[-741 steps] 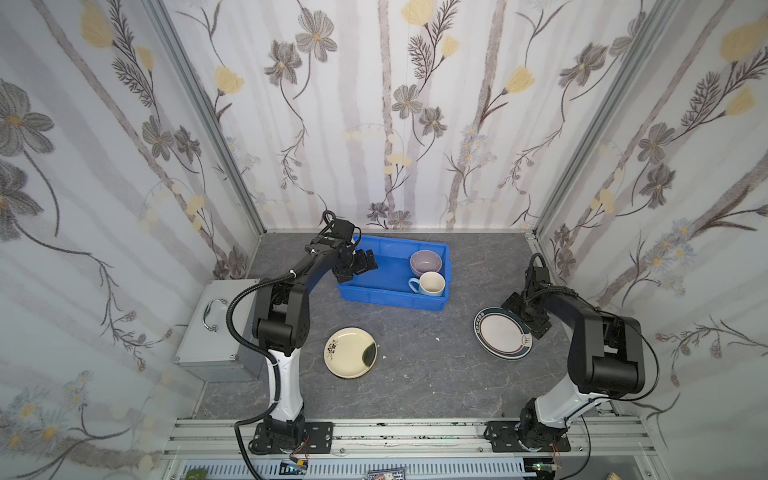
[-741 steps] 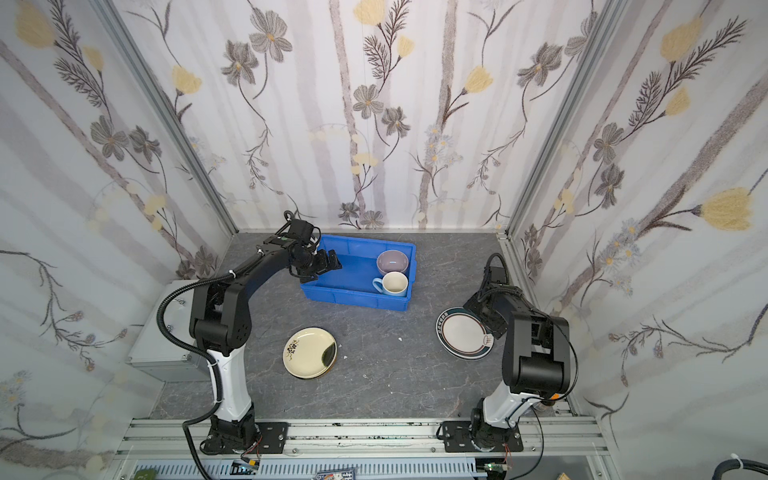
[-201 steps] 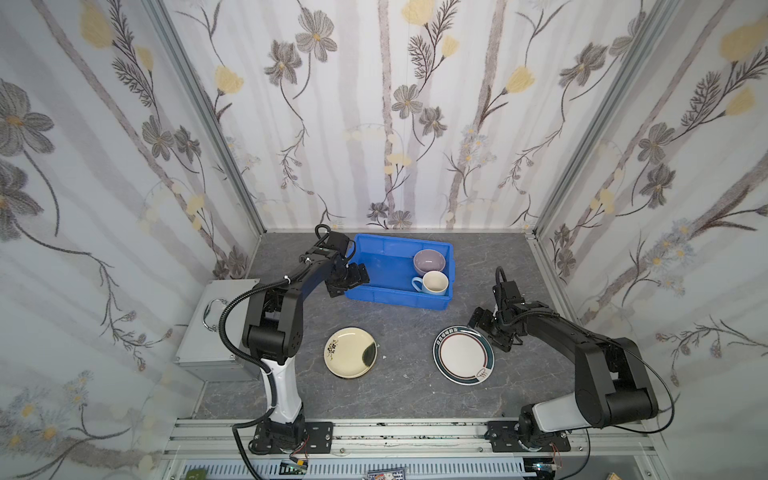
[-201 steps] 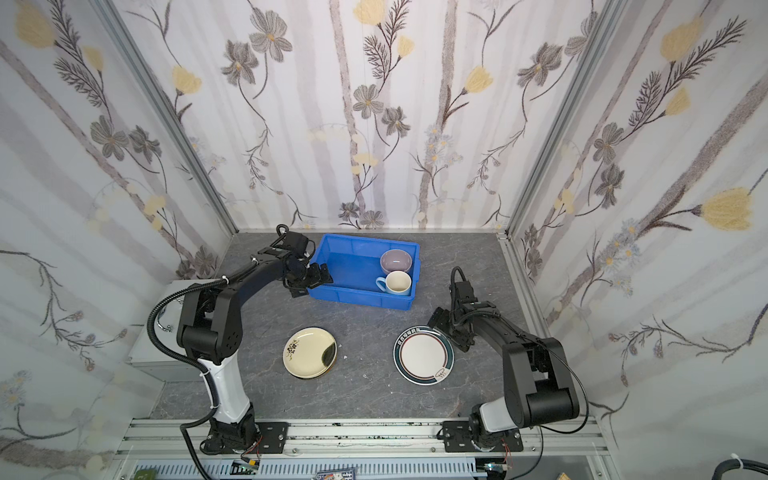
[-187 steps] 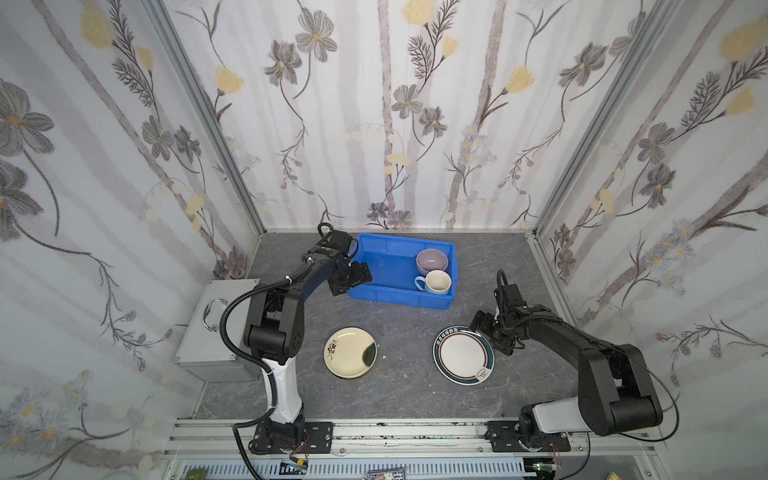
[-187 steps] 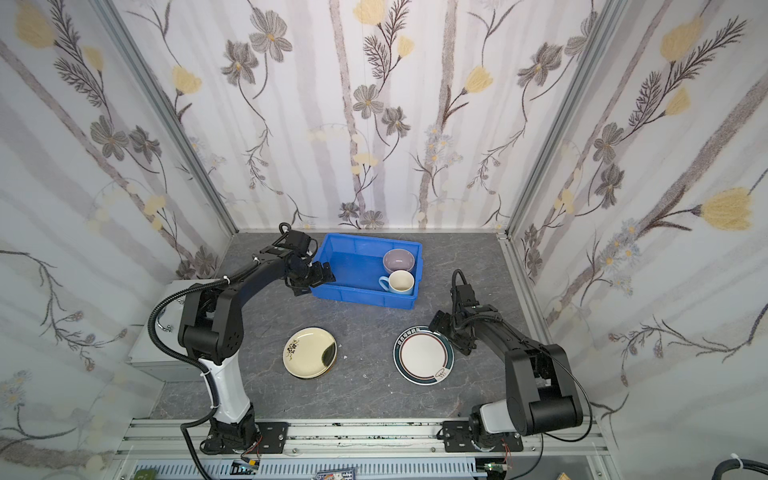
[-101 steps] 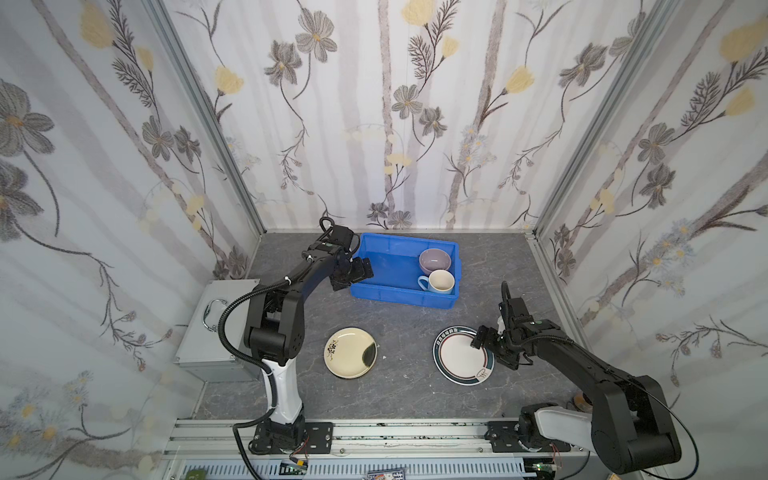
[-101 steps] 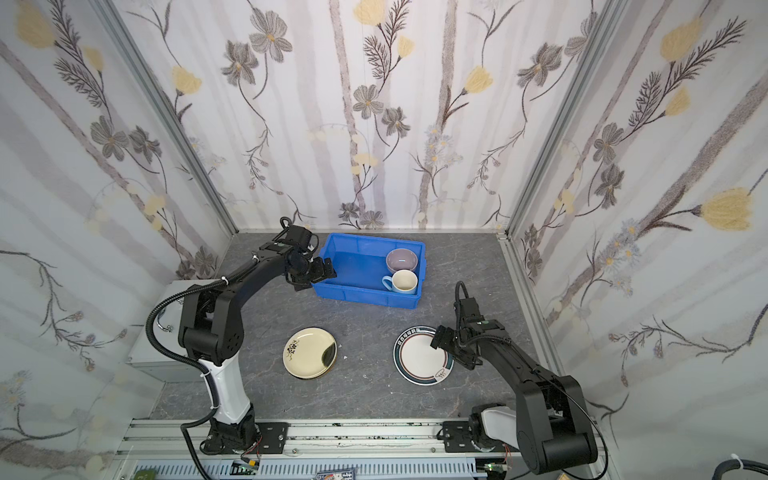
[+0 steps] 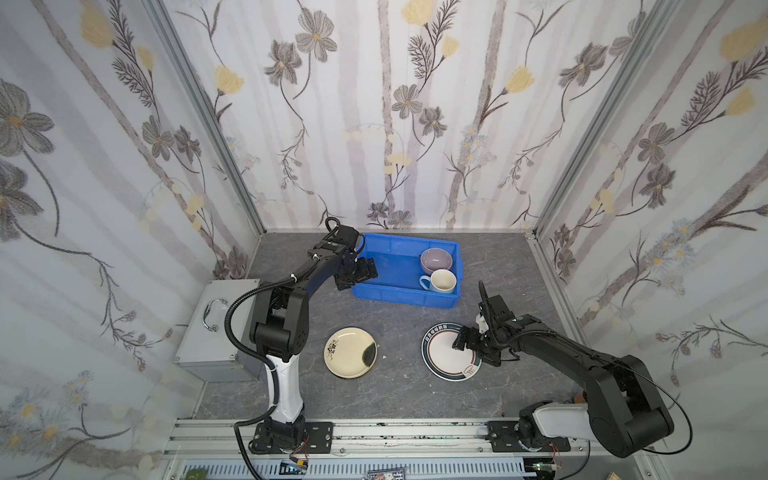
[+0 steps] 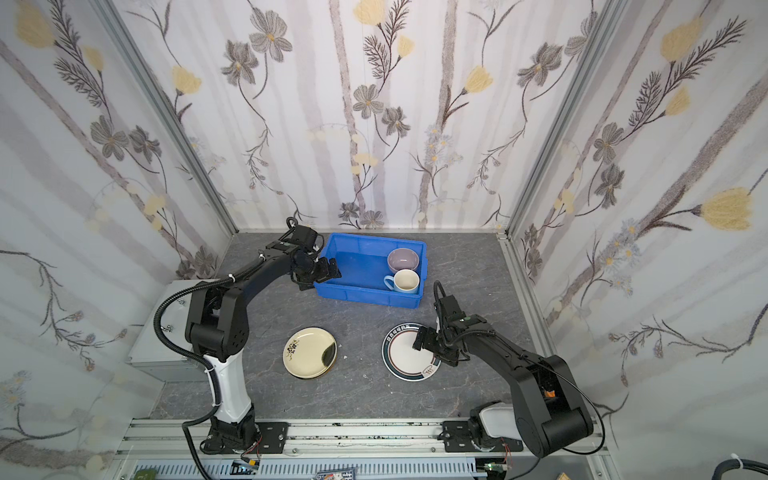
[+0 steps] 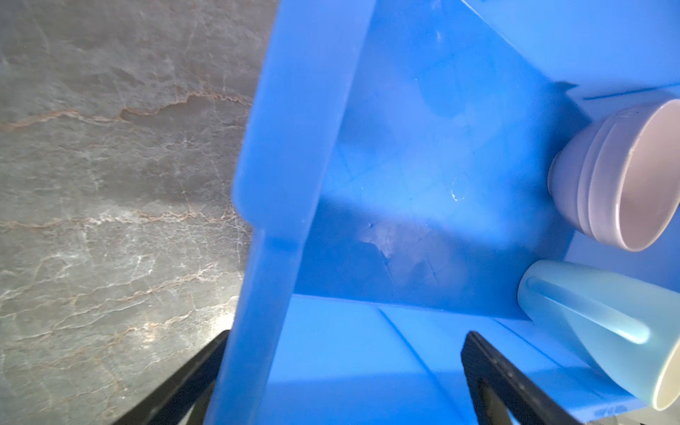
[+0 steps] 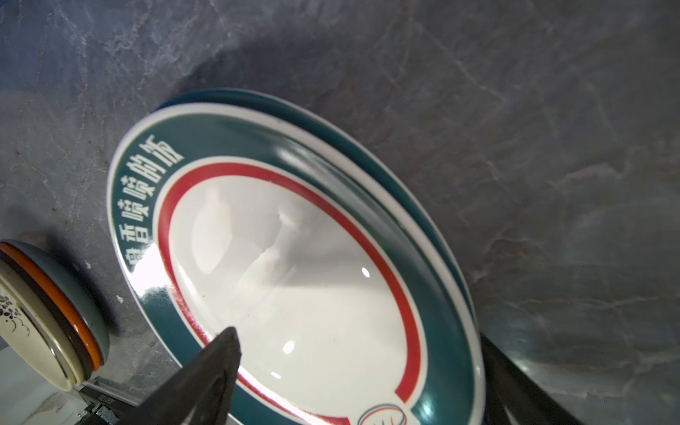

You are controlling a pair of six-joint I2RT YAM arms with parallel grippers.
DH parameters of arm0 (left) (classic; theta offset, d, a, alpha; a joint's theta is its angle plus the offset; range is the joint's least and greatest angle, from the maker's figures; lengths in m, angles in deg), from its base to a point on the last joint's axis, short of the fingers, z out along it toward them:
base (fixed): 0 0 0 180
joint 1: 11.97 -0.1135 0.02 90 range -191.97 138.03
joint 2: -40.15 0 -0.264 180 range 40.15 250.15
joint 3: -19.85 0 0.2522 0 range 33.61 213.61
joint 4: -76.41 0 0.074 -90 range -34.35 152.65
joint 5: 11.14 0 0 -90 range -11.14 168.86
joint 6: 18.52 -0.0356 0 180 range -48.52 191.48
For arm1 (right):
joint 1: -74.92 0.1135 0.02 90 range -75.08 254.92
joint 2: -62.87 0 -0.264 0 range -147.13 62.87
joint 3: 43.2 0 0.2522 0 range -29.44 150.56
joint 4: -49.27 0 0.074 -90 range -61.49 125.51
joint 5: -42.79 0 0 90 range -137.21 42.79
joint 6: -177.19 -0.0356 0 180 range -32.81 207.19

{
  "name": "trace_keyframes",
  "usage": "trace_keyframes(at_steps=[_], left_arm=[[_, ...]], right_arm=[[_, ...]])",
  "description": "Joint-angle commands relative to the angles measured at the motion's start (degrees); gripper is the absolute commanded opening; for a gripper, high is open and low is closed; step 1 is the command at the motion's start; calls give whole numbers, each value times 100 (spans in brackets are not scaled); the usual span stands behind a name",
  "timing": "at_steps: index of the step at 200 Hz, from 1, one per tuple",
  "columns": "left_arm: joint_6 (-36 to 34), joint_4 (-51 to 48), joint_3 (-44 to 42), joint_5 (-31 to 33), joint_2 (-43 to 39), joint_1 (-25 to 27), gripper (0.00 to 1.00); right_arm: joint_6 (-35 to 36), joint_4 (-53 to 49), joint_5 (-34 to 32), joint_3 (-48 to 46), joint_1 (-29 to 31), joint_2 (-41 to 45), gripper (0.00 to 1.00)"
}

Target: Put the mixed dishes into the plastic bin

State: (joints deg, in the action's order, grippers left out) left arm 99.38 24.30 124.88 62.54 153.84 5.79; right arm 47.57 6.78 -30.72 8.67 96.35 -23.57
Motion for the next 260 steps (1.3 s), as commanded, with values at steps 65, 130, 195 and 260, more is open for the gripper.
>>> trace_keyframes(at_steps=[65,130,195,260], left_arm=[[-91,-396,-669,154,-978,236,96],[5,-531,-901,404,-1457,417,97],[296,-351,-1542,292,-1965,1343,88],[673,-100,-2036,498,-1918,2192,58]], right_arm=[[243,245,319,1285,687,-1171,92],[407,1,7,1116,720,-638,93],[358,-115,-255,638,712,231,91],[248,-184,-270,122,713,857,55]])
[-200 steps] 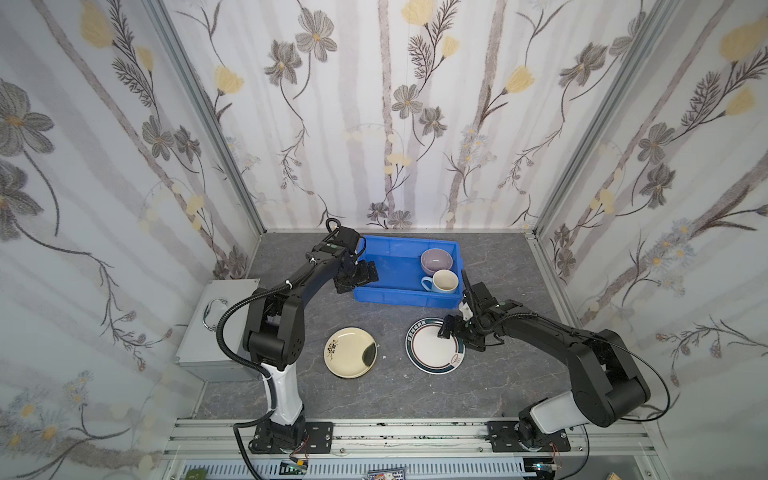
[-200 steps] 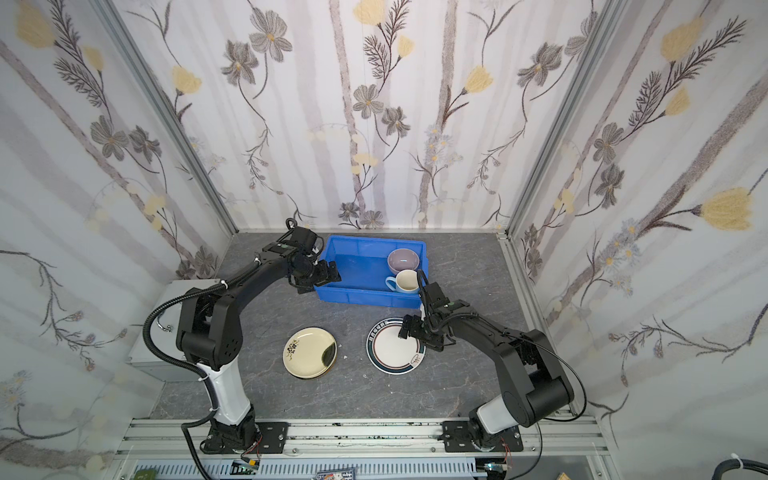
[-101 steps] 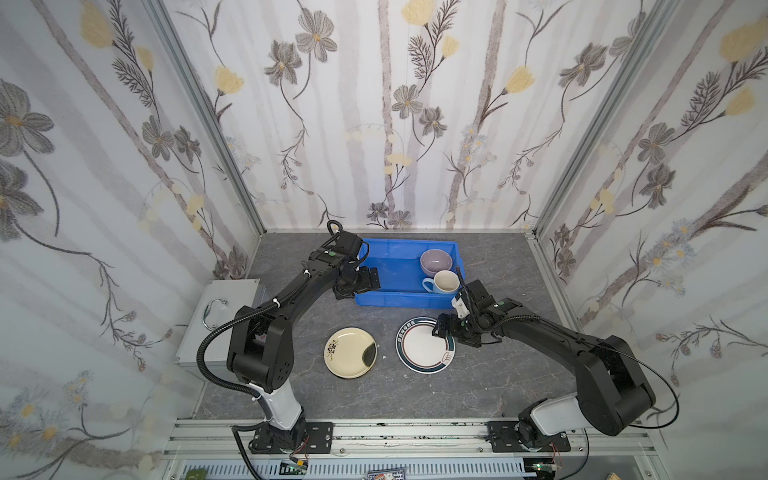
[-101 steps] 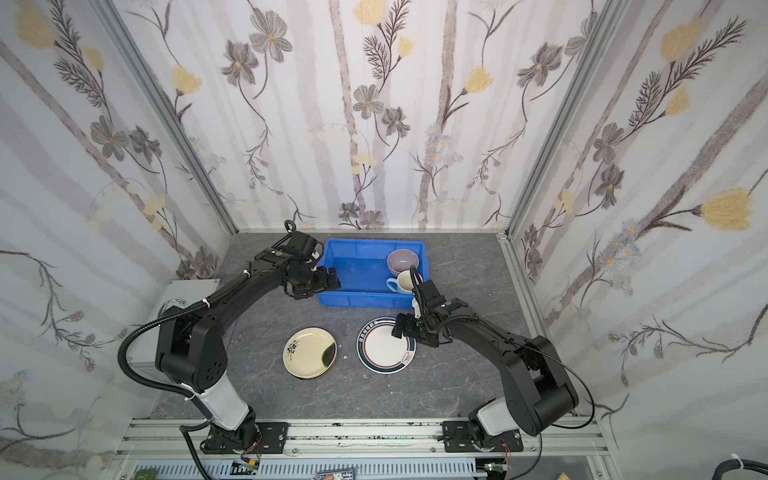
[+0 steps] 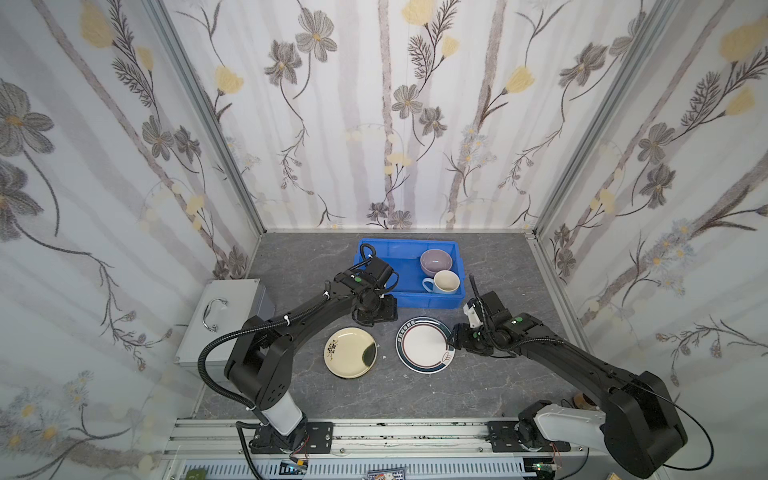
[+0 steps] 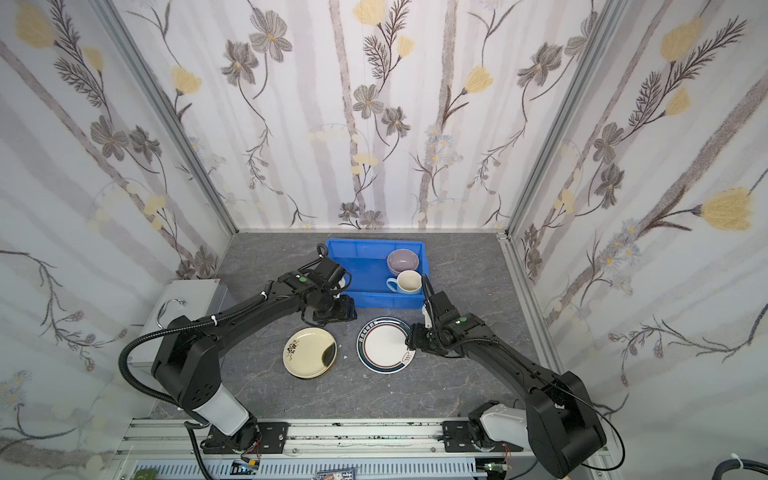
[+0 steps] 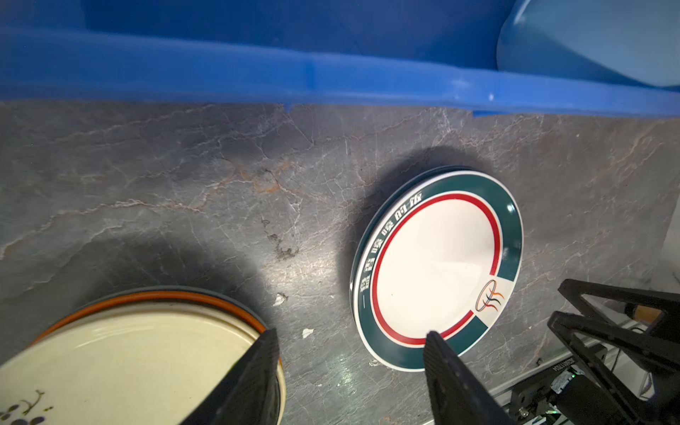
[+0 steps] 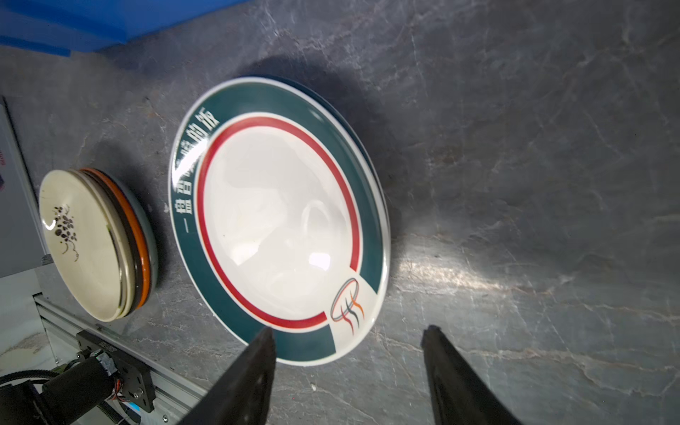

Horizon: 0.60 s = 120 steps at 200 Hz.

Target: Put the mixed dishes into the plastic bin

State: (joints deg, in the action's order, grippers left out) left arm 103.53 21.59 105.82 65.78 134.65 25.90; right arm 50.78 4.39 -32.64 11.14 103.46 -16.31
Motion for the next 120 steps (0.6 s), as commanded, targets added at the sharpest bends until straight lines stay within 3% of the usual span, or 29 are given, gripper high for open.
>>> trace_keyframes(at_steps=[1,39,120], left_arm=[[267,174,-138,179,4,193,58],[565,357,-338,270,122,686,41],[956,609,-764,569,350,1002,38]], right_arm=[[-75,54,-77,-127,3,135,55],[-69,-21,-111,-226,3,286,44],[24,-174,-304,-59,3,315,42]])
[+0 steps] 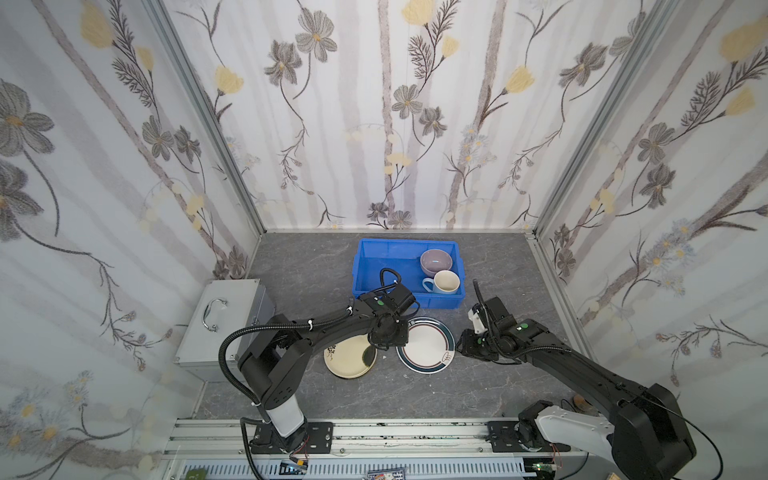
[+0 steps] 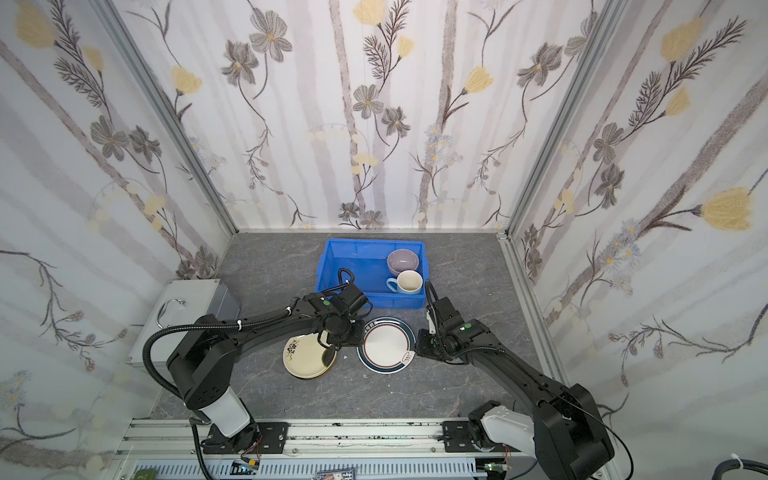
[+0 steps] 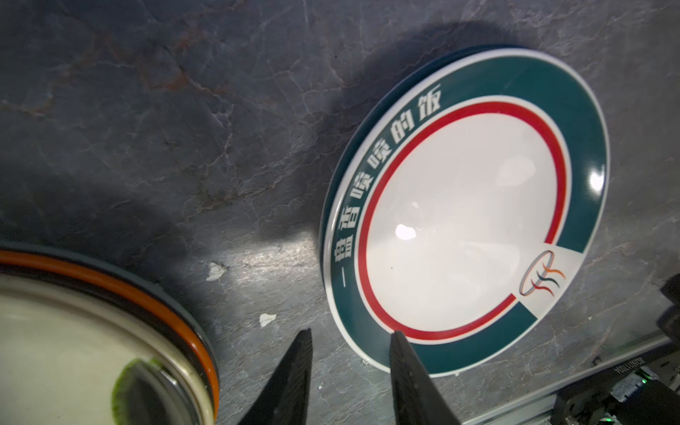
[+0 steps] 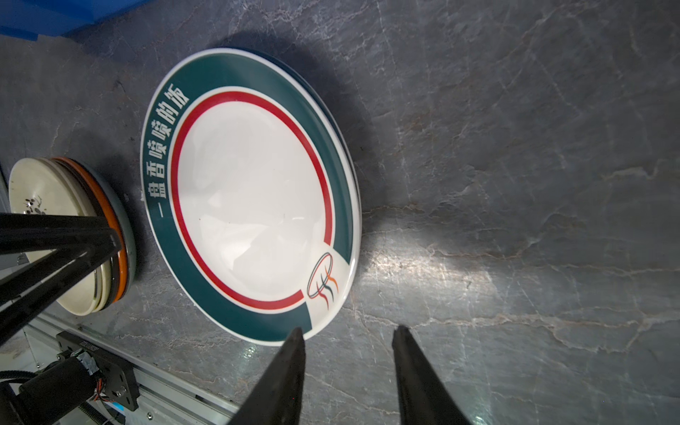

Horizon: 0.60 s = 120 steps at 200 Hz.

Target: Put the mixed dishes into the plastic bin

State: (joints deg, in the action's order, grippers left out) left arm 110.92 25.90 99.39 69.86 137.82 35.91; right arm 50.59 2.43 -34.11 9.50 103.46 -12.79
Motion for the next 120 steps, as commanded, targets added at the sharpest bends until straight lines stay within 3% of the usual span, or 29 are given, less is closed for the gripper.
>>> trace_keyframes(at_steps=[1,29,96,120], left_arm=[[220,182,-124,156,38,2,38],[257,280,-141,166,152,6,34],[275,204,-30,266,321,19,8],[248,152,22,293,353,18,3]], right_arm=[[46,22,-162,109,3,-37,42],[82,29,-215,131,3,-87,41],[178,217,-236,176,-63,-466,39],[179,300,-210,132,-120,-536,38]])
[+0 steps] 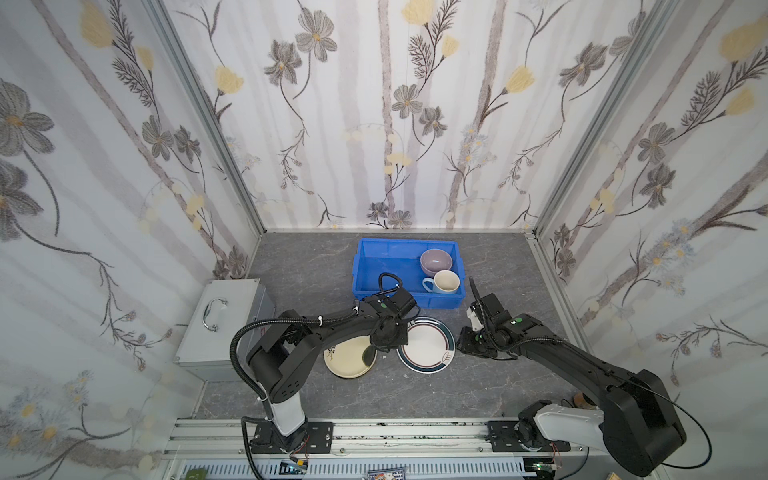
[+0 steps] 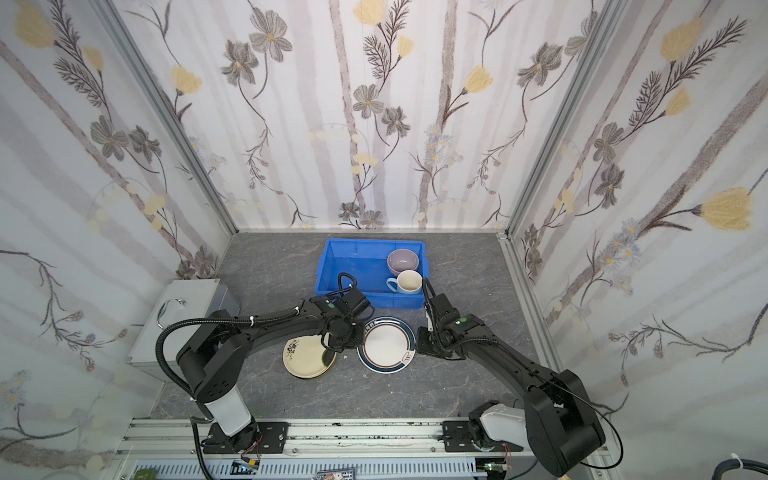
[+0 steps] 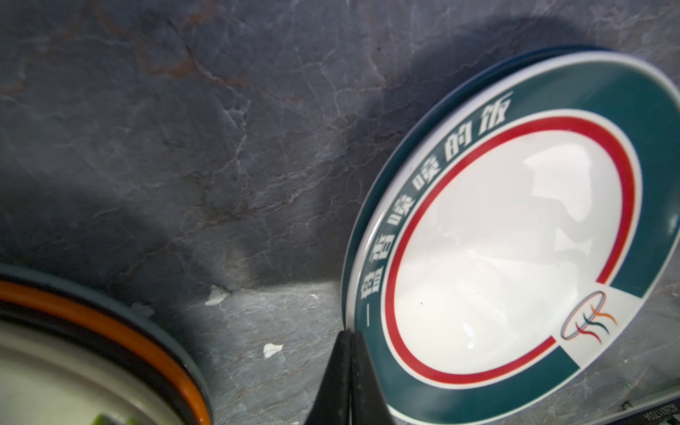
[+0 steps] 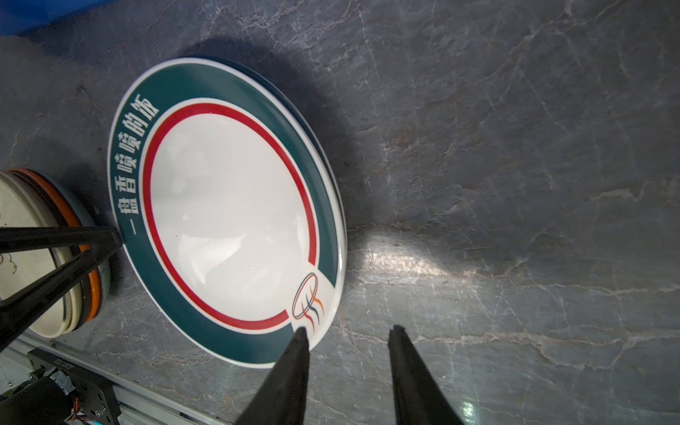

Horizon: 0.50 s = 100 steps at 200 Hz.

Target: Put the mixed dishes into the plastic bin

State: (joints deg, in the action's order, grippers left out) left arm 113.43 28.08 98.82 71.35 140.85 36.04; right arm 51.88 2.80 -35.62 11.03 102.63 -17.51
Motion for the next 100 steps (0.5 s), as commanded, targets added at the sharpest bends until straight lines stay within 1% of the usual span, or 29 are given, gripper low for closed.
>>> trace_keyframes(at_steps=[1,29,100], left_arm=[[-7,-63,84,144,48,2,3],[-45,-68,131,139,106,-1,0],[-113,-25,236,95,310,2,0]], right_arm=[[46,264,-60,-21,-37,-65,37],[50,292,-59,-47,-68,-66,37],[199,361,-43,-20,-195,-282,38]])
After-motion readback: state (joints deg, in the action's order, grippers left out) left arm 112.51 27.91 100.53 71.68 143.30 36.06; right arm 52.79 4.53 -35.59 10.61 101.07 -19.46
